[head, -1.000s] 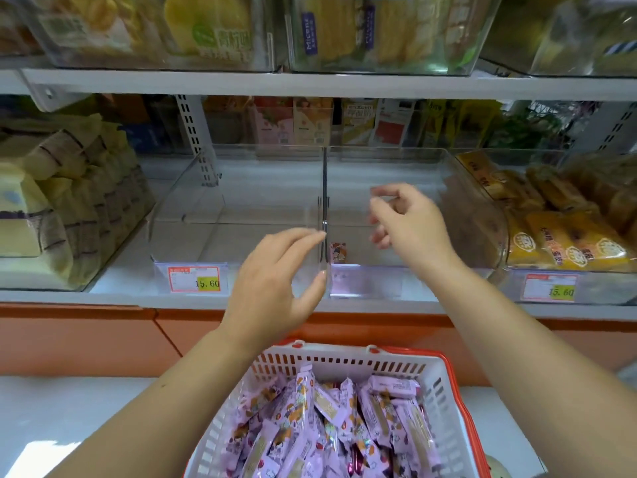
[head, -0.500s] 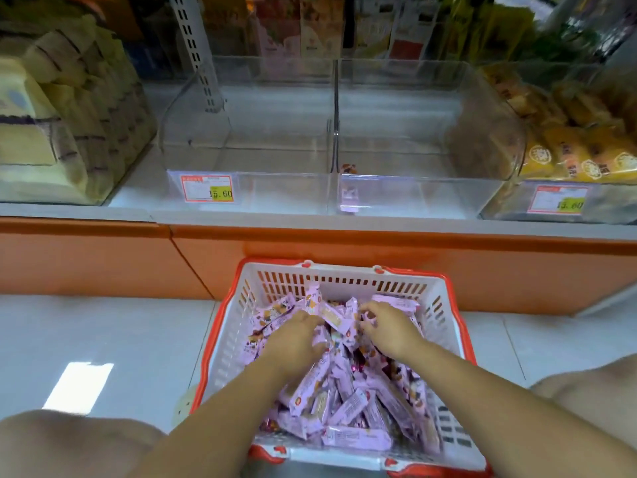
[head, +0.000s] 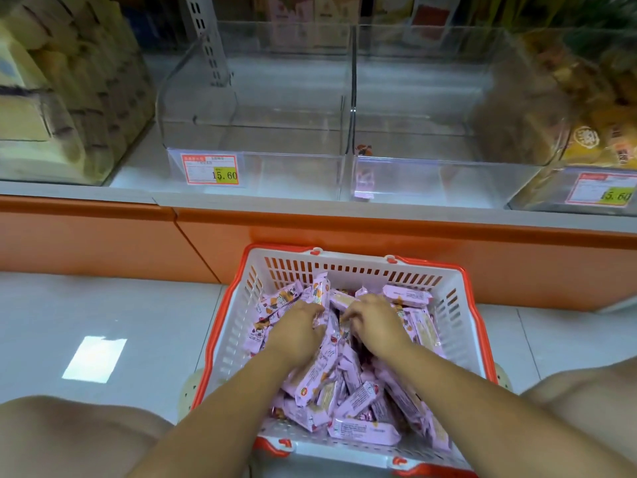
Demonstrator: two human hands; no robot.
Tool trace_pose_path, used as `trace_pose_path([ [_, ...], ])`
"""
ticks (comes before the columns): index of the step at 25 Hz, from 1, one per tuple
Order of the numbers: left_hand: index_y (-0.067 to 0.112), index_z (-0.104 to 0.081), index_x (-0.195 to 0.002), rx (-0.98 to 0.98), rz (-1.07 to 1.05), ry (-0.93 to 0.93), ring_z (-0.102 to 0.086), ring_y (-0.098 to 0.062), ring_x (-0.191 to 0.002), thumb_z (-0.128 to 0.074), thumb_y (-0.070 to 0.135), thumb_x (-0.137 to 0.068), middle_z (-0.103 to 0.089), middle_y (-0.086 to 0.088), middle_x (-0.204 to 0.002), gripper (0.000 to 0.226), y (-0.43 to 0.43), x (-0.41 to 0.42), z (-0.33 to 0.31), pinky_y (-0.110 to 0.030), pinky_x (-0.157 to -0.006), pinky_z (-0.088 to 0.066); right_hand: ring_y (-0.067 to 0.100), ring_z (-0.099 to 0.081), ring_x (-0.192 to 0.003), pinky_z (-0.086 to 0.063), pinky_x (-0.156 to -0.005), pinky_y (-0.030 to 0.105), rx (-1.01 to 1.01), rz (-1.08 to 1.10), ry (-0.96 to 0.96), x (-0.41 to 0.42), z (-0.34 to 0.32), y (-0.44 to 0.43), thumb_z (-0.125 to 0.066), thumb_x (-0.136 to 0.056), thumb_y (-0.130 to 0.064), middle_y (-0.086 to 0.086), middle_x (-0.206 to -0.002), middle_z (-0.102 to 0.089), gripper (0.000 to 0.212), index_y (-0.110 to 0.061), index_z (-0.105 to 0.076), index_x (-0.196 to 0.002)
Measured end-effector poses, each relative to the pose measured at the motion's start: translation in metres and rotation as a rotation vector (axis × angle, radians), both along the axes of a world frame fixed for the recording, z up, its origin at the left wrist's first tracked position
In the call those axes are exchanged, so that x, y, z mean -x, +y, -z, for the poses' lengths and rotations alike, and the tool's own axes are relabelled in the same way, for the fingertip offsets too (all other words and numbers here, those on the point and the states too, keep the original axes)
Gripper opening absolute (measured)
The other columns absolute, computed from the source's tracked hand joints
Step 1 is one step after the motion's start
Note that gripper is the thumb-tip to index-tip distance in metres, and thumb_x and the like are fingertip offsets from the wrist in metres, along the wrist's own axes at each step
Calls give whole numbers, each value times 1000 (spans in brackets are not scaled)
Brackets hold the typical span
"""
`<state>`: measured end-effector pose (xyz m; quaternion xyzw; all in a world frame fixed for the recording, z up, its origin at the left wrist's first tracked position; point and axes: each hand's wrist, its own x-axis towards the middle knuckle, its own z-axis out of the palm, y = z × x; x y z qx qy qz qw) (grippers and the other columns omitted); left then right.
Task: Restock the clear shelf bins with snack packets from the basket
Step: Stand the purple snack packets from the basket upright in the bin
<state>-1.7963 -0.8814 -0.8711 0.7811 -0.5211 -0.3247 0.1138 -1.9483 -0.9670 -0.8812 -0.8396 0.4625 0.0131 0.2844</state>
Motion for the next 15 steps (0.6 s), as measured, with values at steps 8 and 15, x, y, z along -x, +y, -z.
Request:
trace_pose_path([
  [8,26,-24,-151,111,-571,1128,-61,-22,-111,-66,15,-90,-33,-13,-152,75,-24,10,-26,-31,-79,-58,27,-63,-76,-53,-52,25,-1172,824,-973,32,-55,-5,-49,-94,-5,21,-121,-50,33,-4,-55,-127],
  [15,9,-40,-142,143,-613,1269,-67,-25,-104,-72,8,-83,-58,-17,-128,67,-33,17,-33,-32,-73,-58,29,-67,-81,-60,-68,30,-1197,721,-950,46,-70,4,-56,-94,-9,19,-104,-59,16,0,-62,-106],
])
